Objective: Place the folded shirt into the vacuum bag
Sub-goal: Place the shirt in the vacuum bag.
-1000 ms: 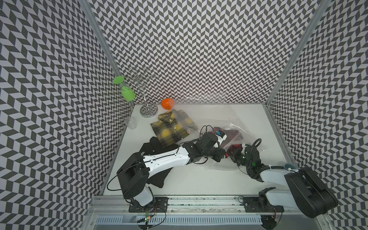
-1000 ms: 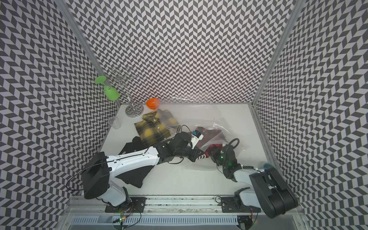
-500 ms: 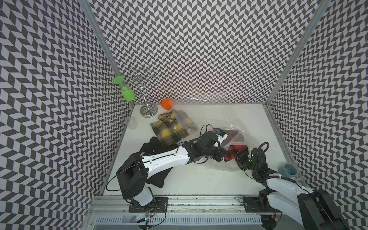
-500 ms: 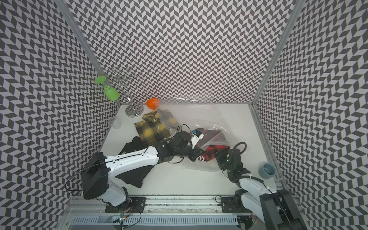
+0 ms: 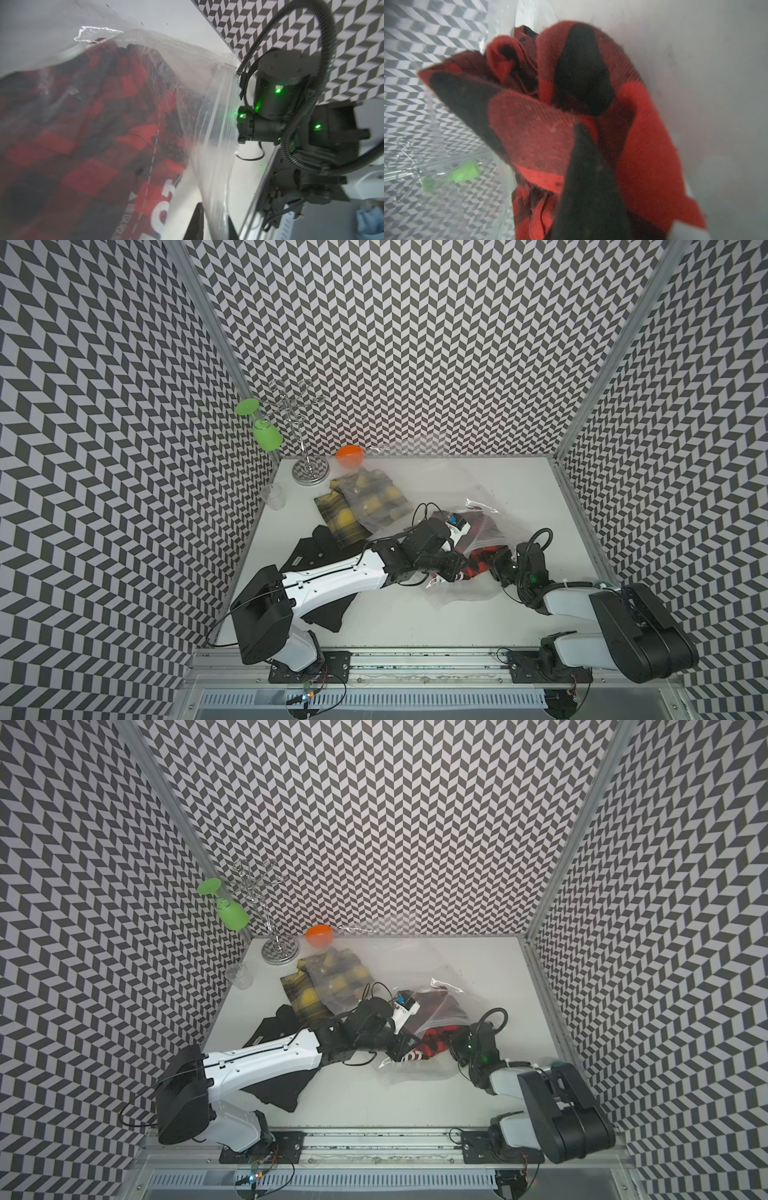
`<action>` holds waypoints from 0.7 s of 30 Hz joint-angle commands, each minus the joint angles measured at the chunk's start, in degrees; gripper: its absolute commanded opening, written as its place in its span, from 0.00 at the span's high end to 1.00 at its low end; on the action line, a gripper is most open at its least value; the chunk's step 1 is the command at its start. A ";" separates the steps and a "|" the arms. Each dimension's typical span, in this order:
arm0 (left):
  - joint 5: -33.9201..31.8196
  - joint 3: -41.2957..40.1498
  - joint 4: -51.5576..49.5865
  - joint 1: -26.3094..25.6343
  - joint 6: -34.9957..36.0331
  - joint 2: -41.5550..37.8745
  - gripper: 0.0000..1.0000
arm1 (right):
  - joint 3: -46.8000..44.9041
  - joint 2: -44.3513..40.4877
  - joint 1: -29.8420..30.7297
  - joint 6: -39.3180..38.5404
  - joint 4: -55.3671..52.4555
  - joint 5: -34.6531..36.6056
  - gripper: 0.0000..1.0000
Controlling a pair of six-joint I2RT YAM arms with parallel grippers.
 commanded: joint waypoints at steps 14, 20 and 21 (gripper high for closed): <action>-14.52 27.30 -16.21 -2.01 16.50 20.22 0.33 | 2.32 -2.95 0.07 -1.42 0.42 1.08 0.76; -18.74 37.44 -18.79 -1.72 20.11 28.82 0.46 | 2.05 -2.10 -0.35 -0.85 2.22 0.77 0.77; -18.49 39.00 -18.87 -1.74 20.30 29.81 0.51 | 2.05 -1.91 -0.40 -0.80 2.44 0.66 0.77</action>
